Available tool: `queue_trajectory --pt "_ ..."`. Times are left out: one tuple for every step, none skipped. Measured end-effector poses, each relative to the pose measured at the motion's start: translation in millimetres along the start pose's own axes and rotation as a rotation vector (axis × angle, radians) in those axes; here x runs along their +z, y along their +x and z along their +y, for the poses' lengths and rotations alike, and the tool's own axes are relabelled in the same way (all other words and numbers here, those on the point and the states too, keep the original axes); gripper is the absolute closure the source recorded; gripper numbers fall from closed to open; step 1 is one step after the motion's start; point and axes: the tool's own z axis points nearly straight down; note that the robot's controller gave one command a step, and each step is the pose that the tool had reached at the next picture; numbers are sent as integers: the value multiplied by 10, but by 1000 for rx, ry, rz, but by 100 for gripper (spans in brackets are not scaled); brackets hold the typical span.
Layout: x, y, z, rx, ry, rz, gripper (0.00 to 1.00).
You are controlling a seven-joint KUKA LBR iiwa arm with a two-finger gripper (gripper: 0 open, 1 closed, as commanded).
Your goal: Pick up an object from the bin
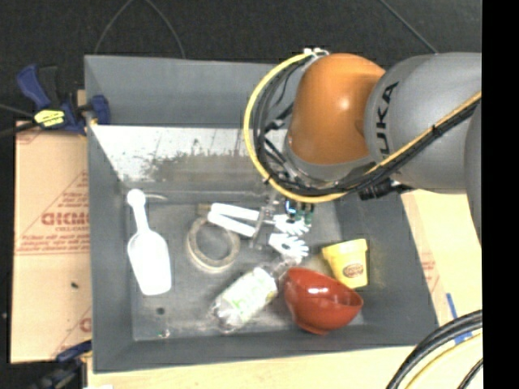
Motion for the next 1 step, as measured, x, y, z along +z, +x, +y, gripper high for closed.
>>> queue_trajectory --pt "774 -100 -213 -5 7 15 0"
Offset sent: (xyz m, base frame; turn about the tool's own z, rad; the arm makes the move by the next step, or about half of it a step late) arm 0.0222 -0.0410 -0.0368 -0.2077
